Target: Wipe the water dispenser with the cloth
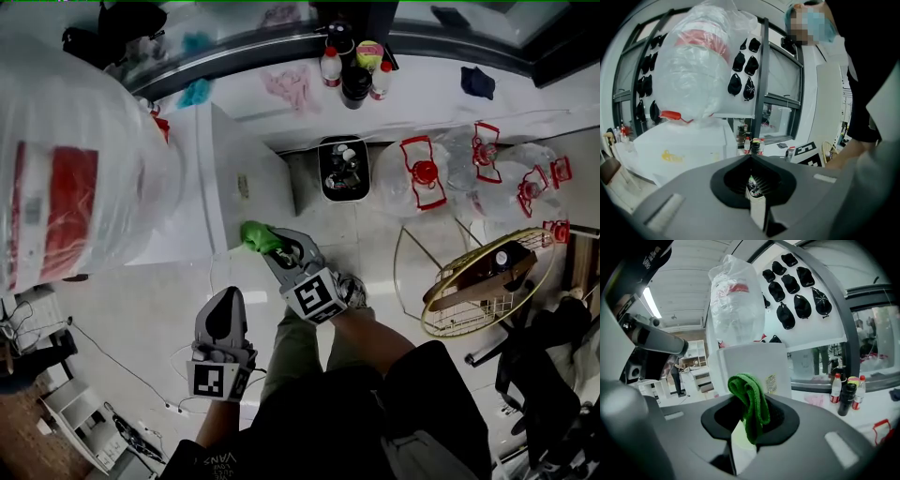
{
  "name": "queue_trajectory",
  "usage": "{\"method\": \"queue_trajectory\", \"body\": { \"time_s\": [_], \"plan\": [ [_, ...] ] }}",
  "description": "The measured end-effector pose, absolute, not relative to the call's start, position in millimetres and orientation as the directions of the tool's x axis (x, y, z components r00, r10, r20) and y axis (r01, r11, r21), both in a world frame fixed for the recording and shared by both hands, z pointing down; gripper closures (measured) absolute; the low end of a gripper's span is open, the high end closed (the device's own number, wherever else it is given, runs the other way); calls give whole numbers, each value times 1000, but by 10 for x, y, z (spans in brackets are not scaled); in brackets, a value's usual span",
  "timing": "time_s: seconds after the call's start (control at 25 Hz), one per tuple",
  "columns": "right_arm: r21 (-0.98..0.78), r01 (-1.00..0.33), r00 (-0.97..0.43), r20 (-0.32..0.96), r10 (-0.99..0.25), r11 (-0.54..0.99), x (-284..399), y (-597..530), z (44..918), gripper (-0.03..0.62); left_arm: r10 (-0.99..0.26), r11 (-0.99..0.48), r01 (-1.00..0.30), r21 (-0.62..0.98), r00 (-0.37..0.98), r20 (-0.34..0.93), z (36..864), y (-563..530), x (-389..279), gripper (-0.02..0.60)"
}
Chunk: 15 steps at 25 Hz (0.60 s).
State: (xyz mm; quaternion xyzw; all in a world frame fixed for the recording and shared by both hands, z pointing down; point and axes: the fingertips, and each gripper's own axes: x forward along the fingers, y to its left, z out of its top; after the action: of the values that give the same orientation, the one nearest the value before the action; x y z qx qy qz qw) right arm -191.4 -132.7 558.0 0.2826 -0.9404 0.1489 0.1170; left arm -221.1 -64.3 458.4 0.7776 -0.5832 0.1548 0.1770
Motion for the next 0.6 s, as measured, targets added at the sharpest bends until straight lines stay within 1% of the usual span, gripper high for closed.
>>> {"method": "queue_trajectory", "body": {
  "time_s": [0.2,0.6],
  "plan": [
    [-178,-625,-769,312,-558,760,-1981,-1703,5700,499,-843,-285,-954,96,297,449,4588,-646,-2275,580],
    [-81,-727,-673,280,-685,682,-2136,-2887,5737,498,-809,-343,-930,133,365,461,4726,-734,-2421,580]
  ]
}}
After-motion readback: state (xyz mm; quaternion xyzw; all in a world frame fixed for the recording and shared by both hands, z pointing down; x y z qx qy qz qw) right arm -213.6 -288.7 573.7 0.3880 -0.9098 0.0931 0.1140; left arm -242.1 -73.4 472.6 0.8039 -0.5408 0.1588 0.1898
